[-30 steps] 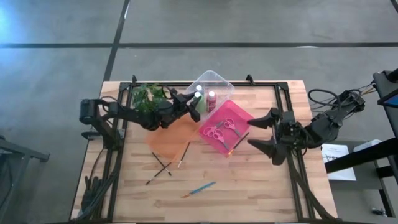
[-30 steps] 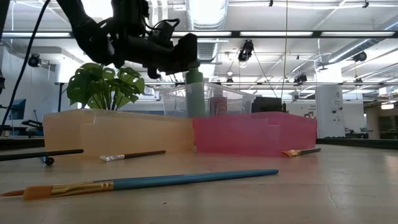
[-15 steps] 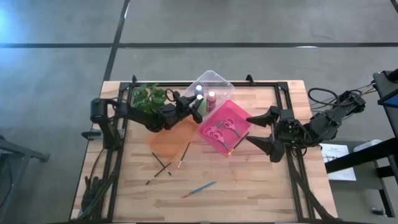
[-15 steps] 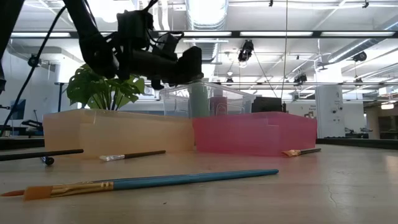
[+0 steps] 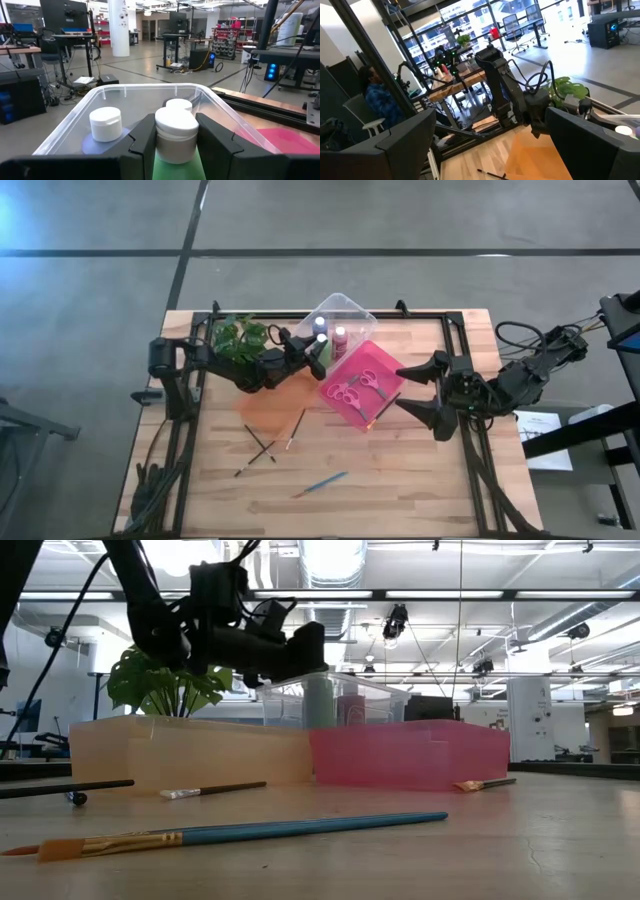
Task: Pick & Place Paint Supplies
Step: Put the green paint bottle into the transparent bin
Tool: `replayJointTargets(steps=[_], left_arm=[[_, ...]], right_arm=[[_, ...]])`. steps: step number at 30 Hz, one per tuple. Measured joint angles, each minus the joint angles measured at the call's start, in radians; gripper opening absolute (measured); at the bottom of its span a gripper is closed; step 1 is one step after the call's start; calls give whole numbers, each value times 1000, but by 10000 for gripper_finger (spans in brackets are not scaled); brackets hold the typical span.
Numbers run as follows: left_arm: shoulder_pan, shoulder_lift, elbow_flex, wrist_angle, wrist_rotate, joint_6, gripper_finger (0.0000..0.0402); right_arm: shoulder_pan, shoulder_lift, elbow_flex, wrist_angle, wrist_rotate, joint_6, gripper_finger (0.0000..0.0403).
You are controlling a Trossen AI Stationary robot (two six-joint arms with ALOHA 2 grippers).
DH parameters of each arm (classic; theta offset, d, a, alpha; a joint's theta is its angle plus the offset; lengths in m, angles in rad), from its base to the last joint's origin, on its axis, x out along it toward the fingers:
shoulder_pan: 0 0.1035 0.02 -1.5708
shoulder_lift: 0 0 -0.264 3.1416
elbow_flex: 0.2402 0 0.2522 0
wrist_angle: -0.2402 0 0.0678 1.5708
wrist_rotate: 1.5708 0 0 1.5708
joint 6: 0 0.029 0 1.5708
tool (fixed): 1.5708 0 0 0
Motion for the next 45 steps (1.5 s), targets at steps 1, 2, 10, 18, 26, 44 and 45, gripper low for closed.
replayJointTargets(steps=[1, 2, 10, 18, 26, 44, 45], left_arm=[[0, 0, -2, 3, 0, -3, 116], [0, 0, -3, 3, 0, -5, 116], [0, 0, 1, -2, -2, -9, 116], [0, 1, 10, -23, -8, -13, 116], [-1, 1, 9, -24, -7, -17, 133], [-1, 2, 14, -27, -2, -8, 148], [-1, 3, 14, -27, -2, -6, 148]], right_arm=[[0, 0, 0, 0, 0, 0, 372], [0, 0, 0, 0, 0, 0, 372], [0, 0, 0, 0, 0, 2, 372], [1, 0, 0, -1, 0, 5, 372], [1, 0, 0, -1, 0, 7, 372], [1, 0, 0, -1, -3, 7, 372], [1, -1, 0, -1, -3, 7, 372]])
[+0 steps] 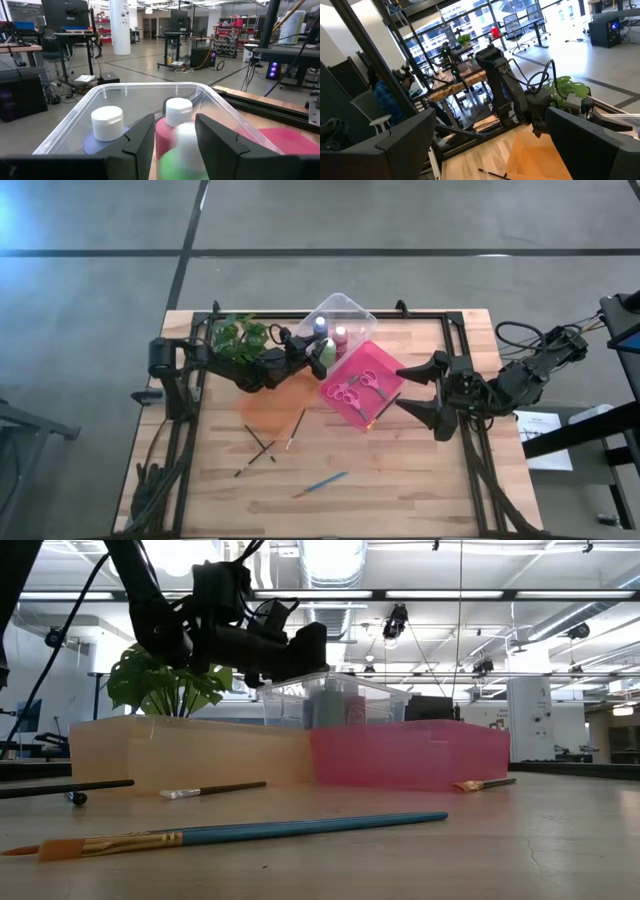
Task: Pick & Place Paint Supplies
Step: Put the green paint bottle into the transparent bin
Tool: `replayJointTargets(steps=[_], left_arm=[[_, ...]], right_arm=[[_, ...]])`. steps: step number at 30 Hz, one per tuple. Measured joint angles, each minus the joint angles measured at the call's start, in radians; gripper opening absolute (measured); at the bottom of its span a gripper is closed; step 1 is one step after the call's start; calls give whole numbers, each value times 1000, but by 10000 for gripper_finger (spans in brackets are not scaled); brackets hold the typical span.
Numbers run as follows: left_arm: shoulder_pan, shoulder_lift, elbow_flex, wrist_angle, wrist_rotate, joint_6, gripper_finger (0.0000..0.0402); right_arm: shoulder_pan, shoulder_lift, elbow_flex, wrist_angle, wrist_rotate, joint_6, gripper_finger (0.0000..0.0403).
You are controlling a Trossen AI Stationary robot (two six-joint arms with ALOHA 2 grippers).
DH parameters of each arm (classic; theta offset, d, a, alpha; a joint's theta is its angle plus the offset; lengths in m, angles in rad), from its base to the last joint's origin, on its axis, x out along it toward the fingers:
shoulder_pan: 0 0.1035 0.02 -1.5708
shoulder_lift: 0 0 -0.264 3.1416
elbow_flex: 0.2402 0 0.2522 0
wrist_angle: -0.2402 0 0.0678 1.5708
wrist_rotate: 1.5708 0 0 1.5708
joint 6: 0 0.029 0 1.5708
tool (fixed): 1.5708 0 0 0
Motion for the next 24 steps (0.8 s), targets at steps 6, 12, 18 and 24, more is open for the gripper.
replayJointTargets(steps=[6, 12, 18, 24], left_arm=[[0, 0, 0, 0, 1, 3, 148], [0, -3, 0, 8, 2, 7, 149], [0, -50, -3, 7, 19, 24, 149], [-2, -152, 16, -93, 38, 100, 125]], right_arm=[[0, -1, 0, -1, 0, -1, 372], [-1, -1, 0, -1, 0, -2, 372], [0, -1, 0, -2, 0, -3, 372], [0, -1, 0, -1, 0, -11, 372]])
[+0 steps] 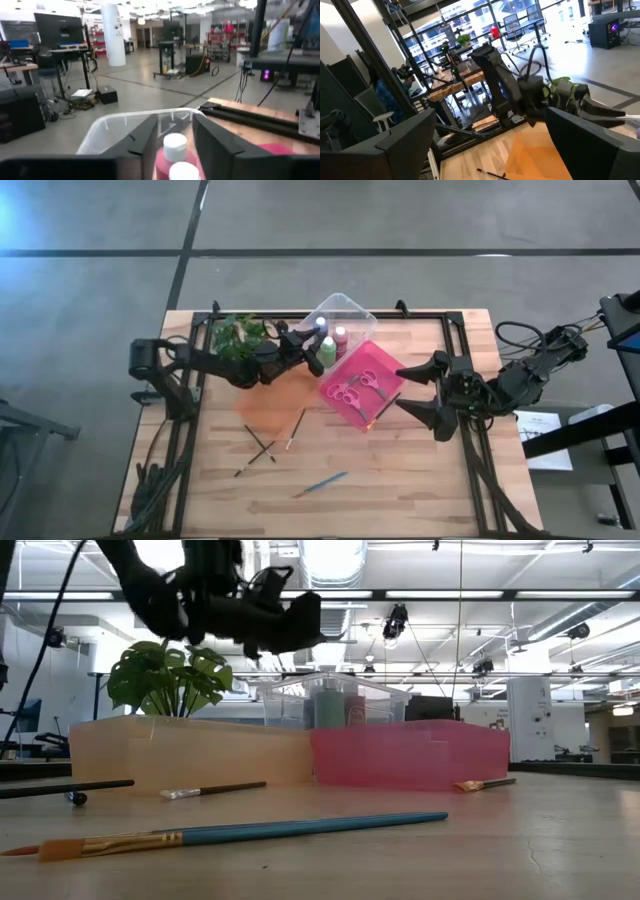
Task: Pick & Place Paint Supplies
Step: Put the green paint bottle into the transparent bin
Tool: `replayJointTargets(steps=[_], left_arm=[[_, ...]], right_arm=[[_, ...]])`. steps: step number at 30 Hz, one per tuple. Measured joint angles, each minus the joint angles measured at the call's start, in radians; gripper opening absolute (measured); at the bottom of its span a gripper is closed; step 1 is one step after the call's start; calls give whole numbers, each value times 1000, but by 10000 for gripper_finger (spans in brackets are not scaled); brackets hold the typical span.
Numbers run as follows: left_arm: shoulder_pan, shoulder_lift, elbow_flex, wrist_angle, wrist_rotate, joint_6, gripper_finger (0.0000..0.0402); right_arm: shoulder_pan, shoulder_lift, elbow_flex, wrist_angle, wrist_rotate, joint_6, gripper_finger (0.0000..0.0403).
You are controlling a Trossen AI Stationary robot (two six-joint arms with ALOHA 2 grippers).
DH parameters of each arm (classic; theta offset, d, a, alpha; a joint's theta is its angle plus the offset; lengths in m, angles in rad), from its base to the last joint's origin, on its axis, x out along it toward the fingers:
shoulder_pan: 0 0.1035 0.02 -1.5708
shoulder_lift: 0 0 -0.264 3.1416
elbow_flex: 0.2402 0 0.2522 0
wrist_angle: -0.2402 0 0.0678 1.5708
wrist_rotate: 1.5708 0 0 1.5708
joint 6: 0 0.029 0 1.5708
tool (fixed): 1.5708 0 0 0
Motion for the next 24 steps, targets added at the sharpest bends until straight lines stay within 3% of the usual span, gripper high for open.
replayJointTargets(steps=[4, 6, 24], left_arm=[[0, -41, 104, -331, 77, 33, 33], [0, -30, 153, -454, 121, 36, 12], [7, -18, 204, -559, 29, -48, 1]], right_arm=[[0, 0, 0, 0, -2, -8, 372], [0, 0, 0, 0, -3, -10, 372], [3, 0, 0, -1, -27, -16, 372]])
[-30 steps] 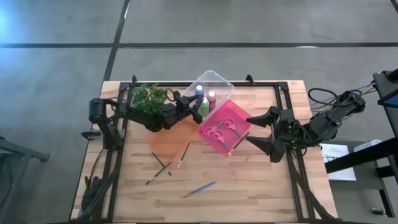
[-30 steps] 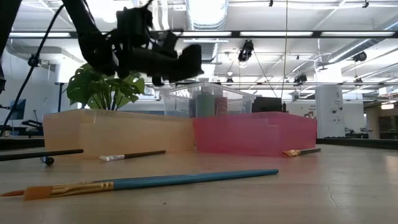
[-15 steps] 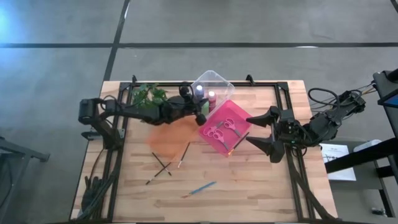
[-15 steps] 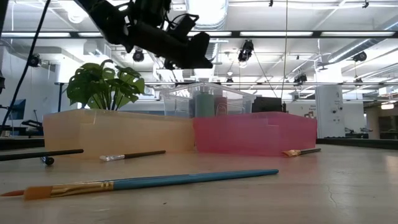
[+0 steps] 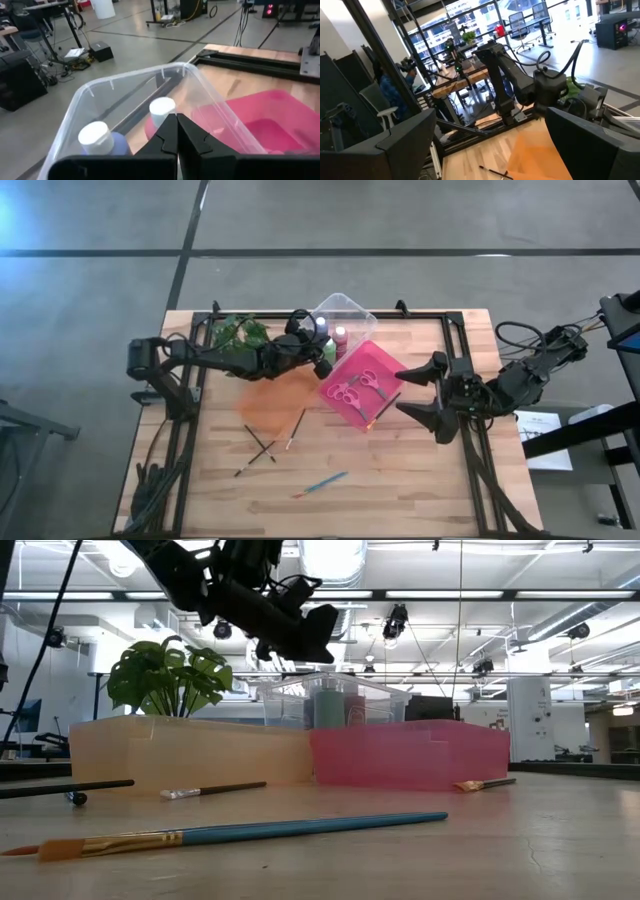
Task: Pick & Place Paint Supplies
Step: Put the green paint bottle into the transparent bin
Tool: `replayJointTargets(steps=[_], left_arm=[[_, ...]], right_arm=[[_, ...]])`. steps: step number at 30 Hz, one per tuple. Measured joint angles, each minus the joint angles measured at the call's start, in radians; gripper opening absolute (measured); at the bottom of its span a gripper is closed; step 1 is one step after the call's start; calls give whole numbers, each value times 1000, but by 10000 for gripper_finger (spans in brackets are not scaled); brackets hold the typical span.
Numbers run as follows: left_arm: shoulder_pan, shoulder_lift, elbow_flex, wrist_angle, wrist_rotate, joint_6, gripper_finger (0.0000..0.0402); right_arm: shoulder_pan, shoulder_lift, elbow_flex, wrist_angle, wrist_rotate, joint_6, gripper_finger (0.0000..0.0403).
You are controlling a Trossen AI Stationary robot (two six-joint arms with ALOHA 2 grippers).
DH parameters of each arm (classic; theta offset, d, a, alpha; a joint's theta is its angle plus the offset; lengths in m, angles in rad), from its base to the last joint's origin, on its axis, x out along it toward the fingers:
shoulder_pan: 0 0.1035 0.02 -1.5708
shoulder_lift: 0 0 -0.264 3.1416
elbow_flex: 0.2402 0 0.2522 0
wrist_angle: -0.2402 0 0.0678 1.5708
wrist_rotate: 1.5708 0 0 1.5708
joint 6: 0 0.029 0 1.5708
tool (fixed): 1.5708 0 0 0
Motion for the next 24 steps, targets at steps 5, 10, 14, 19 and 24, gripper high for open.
replayJointTargets(steps=[5, 10, 14, 19, 24], left_arm=[[4, 0, 2, -4, -5, -8, 1], [10, 6, -1, -26, -5, -26, 0], [12, 6, -1, -23, -5, -26, 0], [26, 11, 0, -44, 26, -44, 0], [29, 10, 6, -19, 29, -46, 0]], right_arm=[[0, 0, -1, -3, -1, -2, 372], [0, 1, -2, -4, -2, -2, 372], [0, 1, -2, -4, -2, 0, 372], [0, 1, -2, -4, -2, 2, 372], [0, 1, -2, -4, -2, 2, 372]])
